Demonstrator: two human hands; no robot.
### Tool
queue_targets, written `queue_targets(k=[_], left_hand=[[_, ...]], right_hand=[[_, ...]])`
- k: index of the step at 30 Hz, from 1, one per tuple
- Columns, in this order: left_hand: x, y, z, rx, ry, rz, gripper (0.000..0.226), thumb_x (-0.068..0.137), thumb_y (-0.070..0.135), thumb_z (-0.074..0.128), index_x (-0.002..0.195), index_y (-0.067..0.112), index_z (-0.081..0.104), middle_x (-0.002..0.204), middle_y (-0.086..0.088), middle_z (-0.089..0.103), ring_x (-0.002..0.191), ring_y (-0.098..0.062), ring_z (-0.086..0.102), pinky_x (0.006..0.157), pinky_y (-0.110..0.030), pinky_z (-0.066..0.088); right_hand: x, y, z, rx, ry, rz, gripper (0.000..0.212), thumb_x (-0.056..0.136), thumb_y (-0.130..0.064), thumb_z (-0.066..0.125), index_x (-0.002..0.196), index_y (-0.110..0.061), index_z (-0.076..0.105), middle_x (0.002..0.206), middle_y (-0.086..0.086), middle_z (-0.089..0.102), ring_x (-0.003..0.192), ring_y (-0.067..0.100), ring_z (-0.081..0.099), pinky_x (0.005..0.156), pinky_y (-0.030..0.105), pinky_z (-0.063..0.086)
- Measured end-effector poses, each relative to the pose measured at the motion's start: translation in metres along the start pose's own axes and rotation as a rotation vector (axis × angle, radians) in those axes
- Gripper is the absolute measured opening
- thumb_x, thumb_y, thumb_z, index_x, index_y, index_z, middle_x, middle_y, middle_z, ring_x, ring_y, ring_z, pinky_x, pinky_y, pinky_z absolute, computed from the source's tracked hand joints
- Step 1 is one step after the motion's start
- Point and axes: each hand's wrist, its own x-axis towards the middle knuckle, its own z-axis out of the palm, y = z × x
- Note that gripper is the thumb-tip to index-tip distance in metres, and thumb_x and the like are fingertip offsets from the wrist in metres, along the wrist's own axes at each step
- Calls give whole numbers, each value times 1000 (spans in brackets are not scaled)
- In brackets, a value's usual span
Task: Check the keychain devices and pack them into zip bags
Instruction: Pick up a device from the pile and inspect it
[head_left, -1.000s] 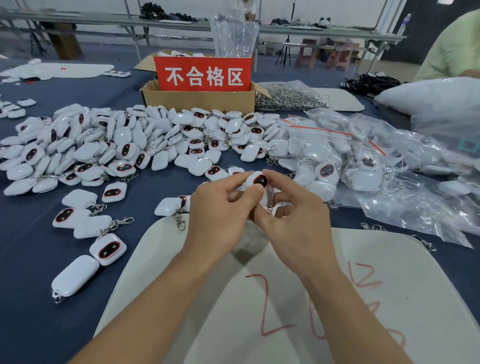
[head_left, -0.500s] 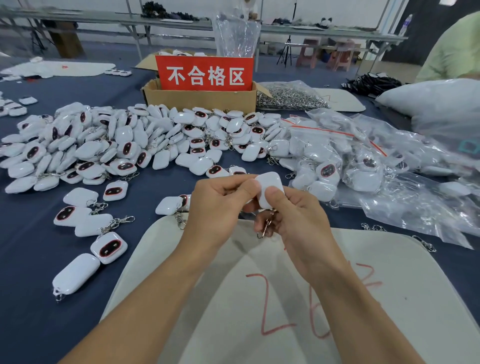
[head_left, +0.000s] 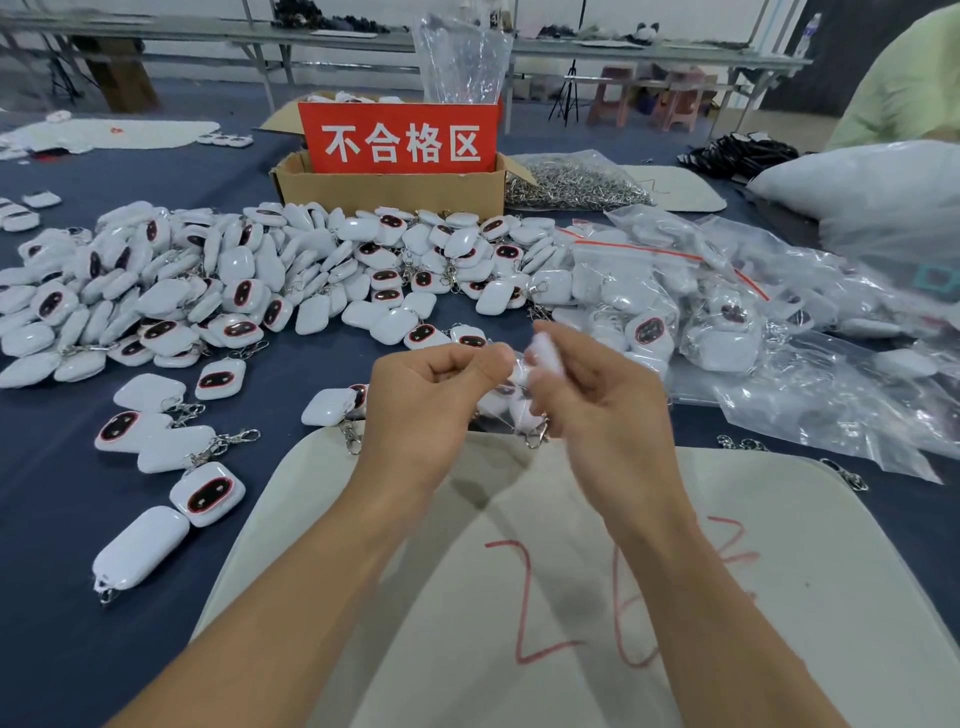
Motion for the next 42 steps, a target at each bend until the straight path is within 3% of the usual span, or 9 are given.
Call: queue_targets(k=[6, 9, 13, 16, 21, 27, 36, 39, 42], left_hand=[[-9, -5, 3, 447, -81, 207, 15, 78, 44, 79, 67, 35, 73, 44, 13, 41, 43, -5, 35, 47, -13, 27], [-23, -10, 12, 629, -162, 317, 38, 69, 58, 74, 55, 30, 52, 51, 16, 47, 49, -4, 44, 52, -14, 29], [-33, -11, 25, 947, -181, 408, 61, 62, 86, 53, 66, 24, 50, 55, 11, 53, 58, -8, 51, 58, -31, 36], [-32, -13, 32, 1125, -164, 503, 55, 68, 79, 56, 65, 25, 45, 57, 7, 58, 59, -19, 58, 58, -30, 29], [-28, -16, 26, 997, -53, 437, 38, 72, 53, 53, 58, 19, 47, 49, 0, 46, 54, -19, 41, 53, -29, 37], [-29, -12, 21, 850, -95, 445, 38, 80, 40, 51, 56, 16, 34, 51, -2, 35, 58, -21, 34, 51, -35, 33], [-28, -9, 20, 721, -30, 415, 39, 79, 43, 46, 51, 23, 29, 50, 0, 36, 55, -19, 34, 51, -35, 30], [-27, -12, 20, 730, -8, 444, 36, 82, 38, 48, 56, 15, 40, 50, -2, 39, 55, -23, 42, 51, -38, 37], [-28, -12, 20, 718, -23, 477, 32, 82, 37, 55, 59, 18, 44, 54, 2, 44, 54, -17, 42, 50, -31, 34]], right_hand=[[10, -8, -23, 444, 264, 230, 34, 105, -17, 52, 78, -12, 72, 71, 11, 72, 44, 16, 45, 40, 22, 33], [13, -7, -32, 386, 345, 258, 26, 101, -18, 61, 78, -12, 75, 59, 10, 63, 43, 15, 39, 40, 21, 30], [16, -2, -39, 278, 411, 278, 7, 91, -14, 71, 86, -8, 70, 54, 8, 60, 38, 13, 41, 39, 19, 31], [15, 1, -38, 158, 428, 299, 11, 82, -12, 75, 73, -16, 70, 50, -3, 58, 38, 10, 44, 42, 18, 35], [15, 2, -38, 82, 403, 372, 13, 59, -19, 71, 50, -19, 61, 63, 9, 50, 55, 20, 32, 53, 28, 27], [13, 8, -30, 19, 181, 423, 21, 79, -11, 71, 58, -14, 70, 48, 7, 51, 37, 12, 35, 36, 19, 26], [10, 14, -25, -448, 8, 249, 20, 83, -31, 66, 69, -38, 78, 53, -3, 60, 54, 7, 48, 58, 27, 43], [9, 14, -26, -532, 19, 232, 20, 84, -34, 64, 71, -27, 76, 49, -1, 54, 54, 11, 44, 54, 24, 40], [8, 11, -25, -313, 27, 316, 28, 86, -30, 61, 64, -15, 70, 44, -4, 53, 45, 8, 40, 53, 24, 36]])
